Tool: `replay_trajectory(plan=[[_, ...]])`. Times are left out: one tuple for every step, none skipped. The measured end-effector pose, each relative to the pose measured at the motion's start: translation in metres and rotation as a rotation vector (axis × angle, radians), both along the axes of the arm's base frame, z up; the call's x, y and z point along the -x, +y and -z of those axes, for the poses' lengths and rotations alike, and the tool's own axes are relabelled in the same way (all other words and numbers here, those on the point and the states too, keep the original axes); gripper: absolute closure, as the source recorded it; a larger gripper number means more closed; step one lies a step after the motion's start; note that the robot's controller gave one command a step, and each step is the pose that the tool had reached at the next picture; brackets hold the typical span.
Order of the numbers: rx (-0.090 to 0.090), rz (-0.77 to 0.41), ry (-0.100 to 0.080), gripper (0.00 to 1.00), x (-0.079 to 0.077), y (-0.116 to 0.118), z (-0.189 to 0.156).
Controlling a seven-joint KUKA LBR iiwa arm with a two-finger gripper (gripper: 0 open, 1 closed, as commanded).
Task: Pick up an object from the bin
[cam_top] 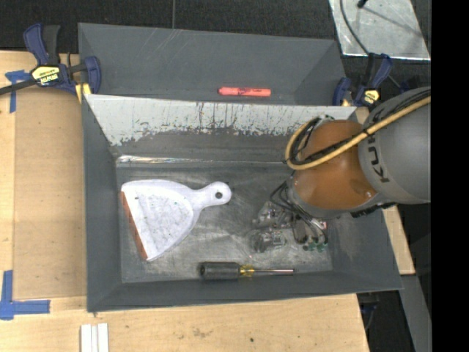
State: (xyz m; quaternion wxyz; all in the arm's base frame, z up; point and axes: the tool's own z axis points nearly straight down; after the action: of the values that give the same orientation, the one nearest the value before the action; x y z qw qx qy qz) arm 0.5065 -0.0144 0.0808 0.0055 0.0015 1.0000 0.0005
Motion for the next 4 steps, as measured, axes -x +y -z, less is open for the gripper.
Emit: replay_trajectory(plan=[[0.000, 0.000, 0.000, 1.00, 0.000, 0.000, 0.000], [0.000, -0.001, 0.000, 1.00, 0.000, 0.000, 0.000], [0.002, -0.041, 0.005, 1.00, -0.001, 0.001, -0.030], [0.001, -0.041, 0.017, 1.00, 0.002, 0.001, -0.073]])
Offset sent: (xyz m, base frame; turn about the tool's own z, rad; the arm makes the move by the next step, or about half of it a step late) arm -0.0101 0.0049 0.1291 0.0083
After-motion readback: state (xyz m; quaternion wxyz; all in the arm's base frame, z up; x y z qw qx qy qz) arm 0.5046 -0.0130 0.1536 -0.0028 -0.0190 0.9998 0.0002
